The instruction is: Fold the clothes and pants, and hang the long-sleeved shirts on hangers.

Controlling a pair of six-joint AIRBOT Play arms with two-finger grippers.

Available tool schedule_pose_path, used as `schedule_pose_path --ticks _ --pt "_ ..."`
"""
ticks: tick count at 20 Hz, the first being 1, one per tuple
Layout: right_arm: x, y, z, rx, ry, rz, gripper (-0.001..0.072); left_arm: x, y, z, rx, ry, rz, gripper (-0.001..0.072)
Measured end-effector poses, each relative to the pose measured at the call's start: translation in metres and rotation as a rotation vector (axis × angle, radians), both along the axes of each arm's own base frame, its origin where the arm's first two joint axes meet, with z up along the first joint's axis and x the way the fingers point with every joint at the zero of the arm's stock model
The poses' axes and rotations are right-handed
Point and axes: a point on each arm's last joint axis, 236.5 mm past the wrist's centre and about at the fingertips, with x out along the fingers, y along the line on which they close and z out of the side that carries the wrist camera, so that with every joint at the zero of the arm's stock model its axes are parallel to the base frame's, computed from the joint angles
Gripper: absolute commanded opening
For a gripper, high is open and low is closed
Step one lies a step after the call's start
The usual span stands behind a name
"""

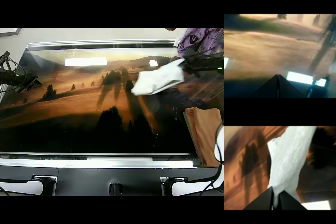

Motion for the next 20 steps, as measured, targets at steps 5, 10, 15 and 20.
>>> schedule_pose_path --ticks 5,10,15,20 --pt "-0.025 -0.101 0.021 -0.053 0.015 -0.267 0.0030 0.000 -0.008 0.000 -0.001 0.000 -0.016 0.0016" --pt "-0.064 -0.159 0.032 -0.083 0.064 -0.445 0.0030 -0.005 -0.013 -0.002 -0.005 0.021 -0.031 0.0016" --pt "-0.106 -0.183 0.040 -0.175 0.145 -0.527 0.0030 -0.013 -0.016 -0.005 -0.011 0.055 -0.047 0.0016" --pt "-0.149 -0.194 0.044 -0.264 0.253 -0.576 0.0031 -0.020 -0.018 -0.007 -0.016 0.088 -0.062 0.0016"
